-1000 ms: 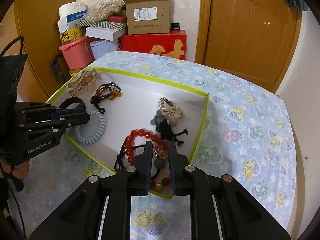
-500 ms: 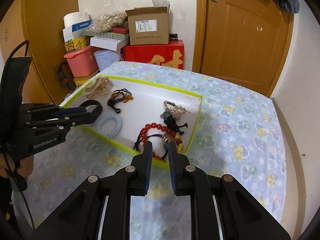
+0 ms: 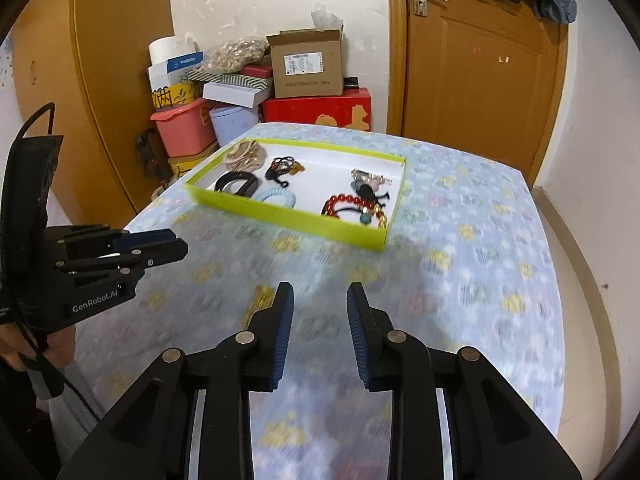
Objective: Organize jewelry
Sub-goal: 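Move the left gripper over the purple coil hair tie while the right approaches the gold chain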
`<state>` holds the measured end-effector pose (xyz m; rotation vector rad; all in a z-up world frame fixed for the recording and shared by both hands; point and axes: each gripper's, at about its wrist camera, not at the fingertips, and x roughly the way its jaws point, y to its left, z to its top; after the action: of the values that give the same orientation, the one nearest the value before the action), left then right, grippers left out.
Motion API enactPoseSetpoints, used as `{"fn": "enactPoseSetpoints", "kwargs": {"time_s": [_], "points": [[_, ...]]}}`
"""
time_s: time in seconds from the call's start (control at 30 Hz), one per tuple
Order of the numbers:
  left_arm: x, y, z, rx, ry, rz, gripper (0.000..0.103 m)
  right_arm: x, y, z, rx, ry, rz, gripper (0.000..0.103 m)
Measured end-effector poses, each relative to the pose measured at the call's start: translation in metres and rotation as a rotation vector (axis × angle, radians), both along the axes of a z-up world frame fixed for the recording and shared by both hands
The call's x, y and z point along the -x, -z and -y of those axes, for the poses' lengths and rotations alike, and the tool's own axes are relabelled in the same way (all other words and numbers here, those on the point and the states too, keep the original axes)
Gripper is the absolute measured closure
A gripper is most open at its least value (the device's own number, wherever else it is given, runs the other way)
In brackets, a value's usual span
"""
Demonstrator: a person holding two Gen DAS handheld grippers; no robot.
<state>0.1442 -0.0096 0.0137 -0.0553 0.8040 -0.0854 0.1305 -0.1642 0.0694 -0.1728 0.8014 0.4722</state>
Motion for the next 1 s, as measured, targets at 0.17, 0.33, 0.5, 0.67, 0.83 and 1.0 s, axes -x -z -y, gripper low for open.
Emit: {"fn": "enactPoseSetpoints", "kwargs": {"time_s": [0.17, 0.33, 0.5, 0.67, 0.83, 1.0], "points": [[0.028, 0.005, 0.003, 0.018, -0.010, -0.013, 0.084, 0.025, 0.003, 0.002, -0.001, 0.006, -0.007, 0.074], [0.050, 0.003, 0.007, 0.012, -0.012, -0.005, 0.084, 0.046, 0.006, 0.007, -0.012, 0.008, -0.010, 0.074], [0.067, 0.004, 0.011, 0.019, -0.002, -0.007, 0.077, 0.059, 0.008, 0.012, -0.026, 0.016, -0.019, 0.074], [0.077, 0.008, 0.011, 0.021, 0.004, -0.013, 0.077, 0.066, 0.011, 0.016, -0.031, 0.021, -0.029, 0.074], [0.079, 0.012, 0.013, 0.026, 0.009, -0.023, 0.077, 0.068, 0.013, 0.016, -0.030, 0.017, -0.035, 0.074], [0.080, 0.019, 0.018, 0.024, 0.029, -0.044, 0.077, 0.069, 0.018, 0.013, -0.029, 0.009, -0.048, 0.074]]}}
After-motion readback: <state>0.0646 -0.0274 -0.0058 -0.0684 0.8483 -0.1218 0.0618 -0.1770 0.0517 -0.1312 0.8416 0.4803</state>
